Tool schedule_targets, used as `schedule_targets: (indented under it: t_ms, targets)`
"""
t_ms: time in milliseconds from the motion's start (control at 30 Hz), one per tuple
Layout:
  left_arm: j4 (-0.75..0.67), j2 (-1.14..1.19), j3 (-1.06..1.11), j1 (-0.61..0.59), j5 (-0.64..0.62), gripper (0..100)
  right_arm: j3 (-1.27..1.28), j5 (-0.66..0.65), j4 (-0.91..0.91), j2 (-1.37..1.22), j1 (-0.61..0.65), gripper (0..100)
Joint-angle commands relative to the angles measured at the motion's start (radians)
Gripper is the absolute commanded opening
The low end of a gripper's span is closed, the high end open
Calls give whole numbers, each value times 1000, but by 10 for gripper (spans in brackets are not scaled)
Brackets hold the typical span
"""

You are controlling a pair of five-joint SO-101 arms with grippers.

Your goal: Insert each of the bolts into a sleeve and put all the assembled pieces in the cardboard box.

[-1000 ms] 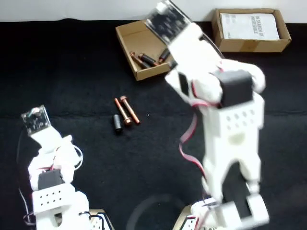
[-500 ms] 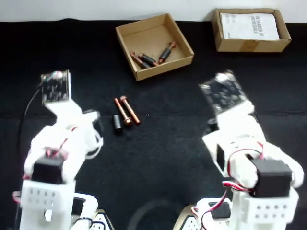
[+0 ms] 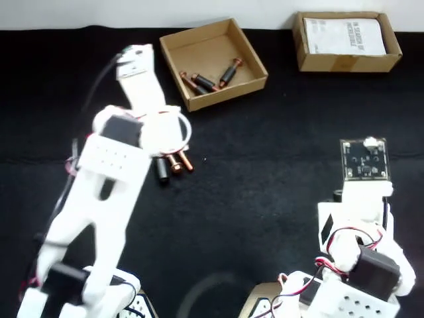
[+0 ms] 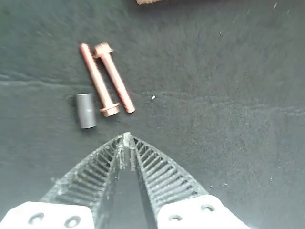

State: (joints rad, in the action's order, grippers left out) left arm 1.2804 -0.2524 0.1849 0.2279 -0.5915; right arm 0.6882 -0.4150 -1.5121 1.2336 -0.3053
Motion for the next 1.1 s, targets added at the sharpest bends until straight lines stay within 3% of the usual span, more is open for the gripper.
schedule_targets:
  t_ms: [0,233,433,533,667,1067]
  targets:
    - [3,96,-79,45,-20,10,91,-38,84,64,-93,8]
    - [-5,355,-194,47,-28,11,295,-143,232,134,-219,8]
    - [3,555,-363,35,-63,11,354,-143,249,183,-223,8]
    - [3,633,-432,31,-61,64,360,-143,260,193,-222,8]
    - [5,702,-490,16,-61,149,360,-143,277,186,-222,8]
    - [9,757,-529,-71,-61,150,420,-143,348,185,-220,8]
